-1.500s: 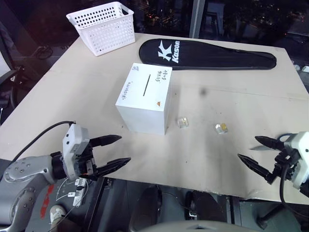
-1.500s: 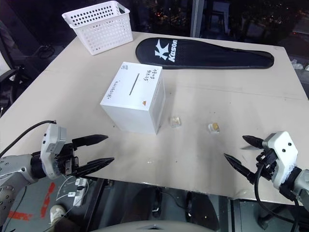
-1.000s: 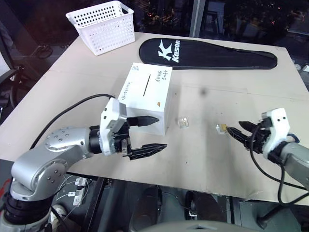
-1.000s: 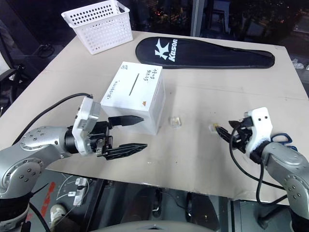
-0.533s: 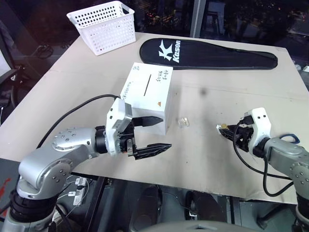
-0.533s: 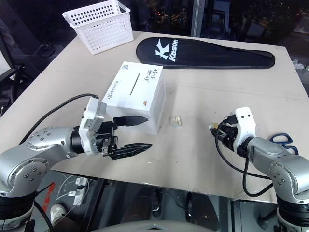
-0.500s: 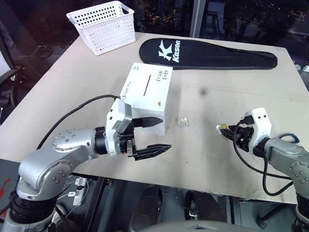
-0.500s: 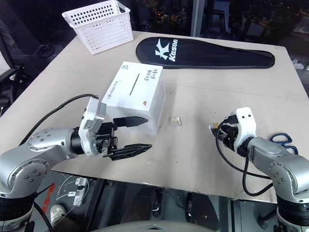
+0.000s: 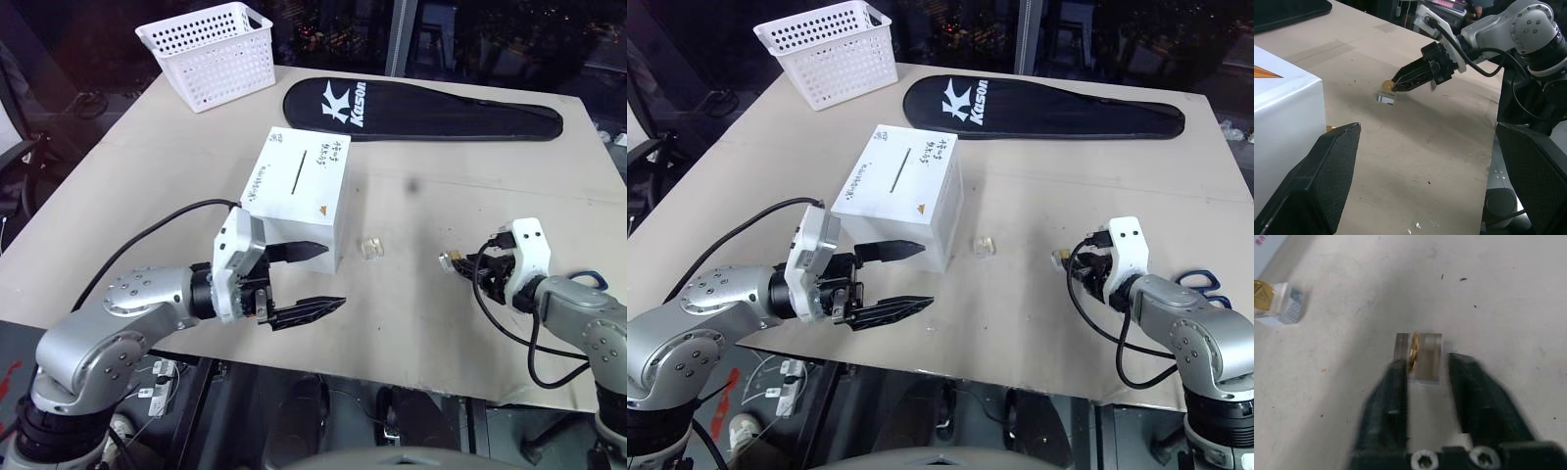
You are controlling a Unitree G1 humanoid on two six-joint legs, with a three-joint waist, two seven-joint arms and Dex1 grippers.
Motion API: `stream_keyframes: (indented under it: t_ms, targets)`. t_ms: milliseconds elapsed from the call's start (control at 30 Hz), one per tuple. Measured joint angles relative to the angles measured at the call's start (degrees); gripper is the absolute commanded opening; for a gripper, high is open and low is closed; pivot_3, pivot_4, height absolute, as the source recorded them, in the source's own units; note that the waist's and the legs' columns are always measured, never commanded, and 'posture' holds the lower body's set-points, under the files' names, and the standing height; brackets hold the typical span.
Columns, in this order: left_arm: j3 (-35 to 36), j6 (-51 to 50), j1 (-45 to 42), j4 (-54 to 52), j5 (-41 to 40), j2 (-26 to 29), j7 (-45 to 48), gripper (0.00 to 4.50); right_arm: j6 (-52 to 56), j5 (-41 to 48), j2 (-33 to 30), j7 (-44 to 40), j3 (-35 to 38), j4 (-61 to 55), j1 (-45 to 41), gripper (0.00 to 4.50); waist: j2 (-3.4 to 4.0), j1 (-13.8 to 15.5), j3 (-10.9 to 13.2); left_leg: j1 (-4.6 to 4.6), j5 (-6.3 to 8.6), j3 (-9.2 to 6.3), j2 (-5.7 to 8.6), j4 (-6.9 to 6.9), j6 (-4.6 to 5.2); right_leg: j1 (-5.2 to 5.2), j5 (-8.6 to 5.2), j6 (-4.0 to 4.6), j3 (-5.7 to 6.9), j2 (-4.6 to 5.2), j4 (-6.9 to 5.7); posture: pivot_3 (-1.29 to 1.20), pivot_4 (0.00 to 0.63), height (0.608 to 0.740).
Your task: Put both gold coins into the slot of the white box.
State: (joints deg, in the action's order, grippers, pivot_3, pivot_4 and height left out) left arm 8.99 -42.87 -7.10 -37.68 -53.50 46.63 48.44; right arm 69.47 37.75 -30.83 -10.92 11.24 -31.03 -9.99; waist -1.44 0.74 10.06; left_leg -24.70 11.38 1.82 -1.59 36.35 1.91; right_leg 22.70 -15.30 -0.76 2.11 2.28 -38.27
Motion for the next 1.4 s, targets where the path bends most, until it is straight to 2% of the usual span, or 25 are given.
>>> stream_keyframes:
  t_ms: [333, 700, 800, 833, 967, 1100, 1267, 1300, 1367, 1400]
  targets:
    - [0.1, 0.0, 0.6, 0.0, -0.7, -0.2, -0.9, 4.5, -0.8, -1.0, 0.1, -1.4, -0.3, 0.1, 0.0, 0.06, 0.0, 0.0, 0.0, 0.0, 0.0, 0.0, 0.0, 0.0, 0.0, 0.0, 0.0, 0.0, 0.0, 0.0, 0.0, 0.0, 0.15, 0.74]
    - [1.8, -3.7, -1.9, 2.2, -9.9, -2.1, -5.8, 4.5, -7.0, 1.6, -1.3, -8.7, 2.8, -3.4, 2.8, 0.06, 0.0, 0.0, 0.0, 0.01, 0.0, 0.0, -0.01, 0.08, 0.0, -0.01, 0.0, -0.01, 0.0, 0.0, -0.07, 0.0, 0.15, 0.74]
    - [1.7, -4.6, -3.1, 3.4, -11.8, -2.6, -6.5, 3.8, -8.0, 3.1, -2.1, -10.6, 3.5, -4.1, 3.3, 0.0, 0.0, 0.0, 0.0, 0.02, 0.0, -0.01, -0.01, 0.08, 0.0, -0.01, 0.0, -0.01, 0.0, -0.01, -0.09, 0.0, 0.15, 0.74]
    - [1.7, -4.8, -4.1, 3.9, -12.2, -2.9, -6.7, 3.42, -8.2, 5.0, -2.2, -11.8, 4.2, -4.5, 3.5, 0.0, 0.0, 0.0, 0.0, 0.02, 0.0, -0.01, -0.01, 0.08, 0.0, -0.01, 0.0, -0.01, 0.01, -0.02, -0.1, 0.0, 0.15, 0.74]
    - [1.5, -5.6, -7.2, 5.3, -14.1, -4.1, -7.8, 3.42, -8.2, 17.1, -3.6, -16.2, 7.5, -9.7, 1.8, 0.0, 0.01, -0.1, 0.0, 0.04, 0.0, -0.01, -0.03, 0.08, 0.0, -0.01, 0.0, -0.01, -0.02, -0.03, -0.13, 0.0, 0.15, 0.74]
    - [0.4, -7.1, -9.7, 6.4, -16.5, -4.9, -8.0, 3.42, -8.0, 27.7, -6.6, -17.2, 7.4, -12.0, -1.7, 0.0, 0.0, 0.0, 0.0, 0.04, 0.0, -0.01, -0.03, 0.12, 0.0, -0.03, 0.01, 0.0, -0.01, -0.02, -0.15, 0.0, 0.15, 0.74]
    - [-0.7, -9.1, -11.5, 7.7, -18.9, -5.0, -6.9, 3.42, -8.4, 33.5, -9.2, -15.8, 4.6, -11.9, -5.8, 0.0, -0.01, 0.0, 0.0, 0.03, 0.0, -0.02, -0.03, 0.15, 0.0, -0.02, 0.02, 0.03, 0.0, -0.03, -0.17, 0.0, 0.15, 0.74]
    - [-0.8, -9.4, -11.9, 8.1, -19.3, -5.0, -6.6, 2.88, -8.5, 34.1, -9.5, -15.7, 3.6, -11.7, -6.6, 0.0, -0.01, 0.0, 0.0, 0.04, 0.0, -0.01, -0.03, 0.15, 0.0, -0.02, 0.02, 0.03, -0.01, -0.03, -0.18, 0.0, 0.15, 0.74]
    - [-1.5, -9.5, -12.8, 8.5, -19.3, -5.0, -5.6, 2.29, -8.7, 34.8, -9.6, -15.6, 1.3, -11.3, -8.6, 0.0, -0.01, 0.0, 0.0, 0.03, 0.0, -0.01, -0.02, 0.15, 0.0, -0.02, 0.02, 0.03, -0.01, -0.03, -0.18, 0.0, 0.15, 0.74]
    - [-2.0, -9.5, -13.0, 8.6, -19.2, -5.0, -5.2, 2.29, -8.7, 35.1, -9.7, -15.7, 0.4, -11.1, -9.4, 0.0, -0.01, -0.1, 0.0, 0.04, 0.0, 0.0, -0.02, 0.16, 0.0, -0.02, 0.03, 0.03, -0.02, -0.03, -0.18, 0.0, 0.15, 0.74]
